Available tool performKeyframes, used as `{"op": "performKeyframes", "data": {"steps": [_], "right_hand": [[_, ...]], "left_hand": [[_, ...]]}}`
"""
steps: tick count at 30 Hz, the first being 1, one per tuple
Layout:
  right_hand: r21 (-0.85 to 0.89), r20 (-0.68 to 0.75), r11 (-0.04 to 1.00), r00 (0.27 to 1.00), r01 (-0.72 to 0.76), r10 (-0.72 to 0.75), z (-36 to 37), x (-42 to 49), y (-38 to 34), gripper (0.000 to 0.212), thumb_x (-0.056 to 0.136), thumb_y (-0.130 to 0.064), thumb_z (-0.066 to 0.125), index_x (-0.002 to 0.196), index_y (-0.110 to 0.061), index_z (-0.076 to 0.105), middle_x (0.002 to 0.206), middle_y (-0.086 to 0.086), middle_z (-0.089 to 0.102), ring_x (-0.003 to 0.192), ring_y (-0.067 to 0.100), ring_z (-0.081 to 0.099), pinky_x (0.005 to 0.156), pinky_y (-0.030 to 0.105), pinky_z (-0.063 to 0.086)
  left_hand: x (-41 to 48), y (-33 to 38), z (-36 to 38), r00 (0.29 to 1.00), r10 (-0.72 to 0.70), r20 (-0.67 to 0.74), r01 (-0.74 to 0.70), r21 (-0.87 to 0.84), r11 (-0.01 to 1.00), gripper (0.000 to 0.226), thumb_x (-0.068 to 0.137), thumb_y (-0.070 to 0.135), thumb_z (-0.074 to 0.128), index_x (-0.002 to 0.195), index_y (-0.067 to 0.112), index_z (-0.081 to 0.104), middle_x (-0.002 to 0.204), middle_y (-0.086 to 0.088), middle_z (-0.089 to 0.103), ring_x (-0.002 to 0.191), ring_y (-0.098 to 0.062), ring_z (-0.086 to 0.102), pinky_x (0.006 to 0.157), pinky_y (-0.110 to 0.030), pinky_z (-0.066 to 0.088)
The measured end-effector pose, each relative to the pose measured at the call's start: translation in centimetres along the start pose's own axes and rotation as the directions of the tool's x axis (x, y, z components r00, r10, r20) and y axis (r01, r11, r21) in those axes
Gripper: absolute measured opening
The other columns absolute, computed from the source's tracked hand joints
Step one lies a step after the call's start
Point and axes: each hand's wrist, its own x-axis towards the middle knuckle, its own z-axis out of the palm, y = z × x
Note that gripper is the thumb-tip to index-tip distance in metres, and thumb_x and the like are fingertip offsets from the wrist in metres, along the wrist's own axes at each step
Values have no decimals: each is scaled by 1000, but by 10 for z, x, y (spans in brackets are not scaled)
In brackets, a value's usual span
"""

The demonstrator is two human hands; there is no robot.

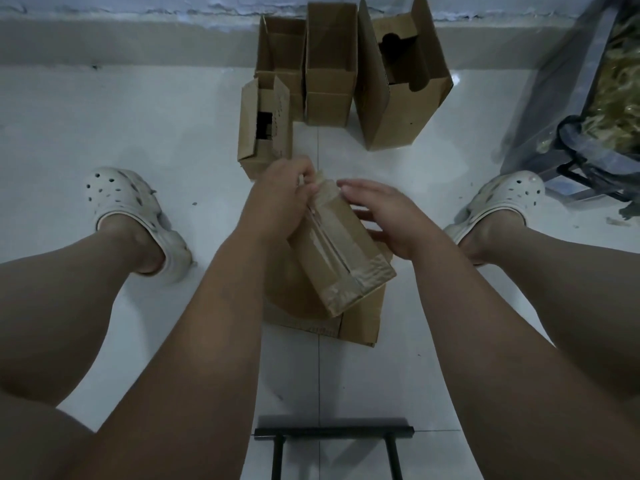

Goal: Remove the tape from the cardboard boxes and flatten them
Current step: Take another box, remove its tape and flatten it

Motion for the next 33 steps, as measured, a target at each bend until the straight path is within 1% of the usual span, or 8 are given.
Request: {"op": "performKeyframes", "data": {"steps": [4,10,14,16,19,23,27,33], "right_hand": [[-186,-40,982,998,32,-40,5,-3,18,36,91,-46,60,125,-34,63,122,-8,64,97,4,63,82,22,50],[-531,-80,847,995,12,-64,18,11,43,47,98,-50,46,140,-30,50,138,-2,56,123,20,53,95,29,39],[-606,-219,795,963,-7,-159,32,13,62,47,100,-52,38,140,-31,50,132,-4,60,118,20,55,82,26,34],[-674,-283,739,918,14,-276,37,12,69,46,100,-52,36,138,-30,51,125,-2,64,112,21,58,77,27,34],[-765,-285,640,850,77,-442,44,7,75,47,100,-46,39,142,-28,45,133,5,57,117,25,54,88,35,40],[-860,-228,485,729,160,-645,56,-10,88,69,82,-54,56,142,-22,44,138,13,49,124,32,48,101,48,39],[-922,-135,363,769,133,-624,63,-16,104,91,73,-65,67,146,-18,42,144,13,46,132,32,45,109,55,33],[-894,-142,429,831,125,-537,65,-10,98,98,73,-62,70,152,-20,29,156,9,33,137,27,40,102,48,39]], "left_hand": [[-9,-13,29,989,-56,-136,60,29,998,13,95,14,49,84,17,44,86,-2,46,76,-15,42,58,-8,24],[-22,-25,63,980,-99,-174,106,31,994,12,93,5,48,85,13,45,88,-9,50,76,-19,48,61,-22,38],[-22,-26,62,969,-218,-114,189,-222,956,60,91,5,52,143,27,29,89,-5,53,71,-10,50,62,-13,35],[-15,-24,59,976,-215,-44,202,-206,958,72,91,8,55,149,30,18,93,0,50,77,-9,52,67,-9,37],[-15,-19,61,976,-219,-12,218,-44,975,39,95,20,54,134,20,51,111,-7,45,100,-19,52,84,-17,36],[-23,-15,63,982,-112,-154,111,-11,994,22,97,16,48,113,8,62,98,-5,40,88,-18,50,78,-19,44],[-24,-15,65,986,-68,-155,73,26,997,21,97,12,47,101,0,63,100,-13,48,85,-20,51,77,-26,48],[-29,-17,67,973,40,-227,-15,113,993,18,93,7,54,94,-5,66,92,-17,54,75,-14,39,64,-14,29]]}}
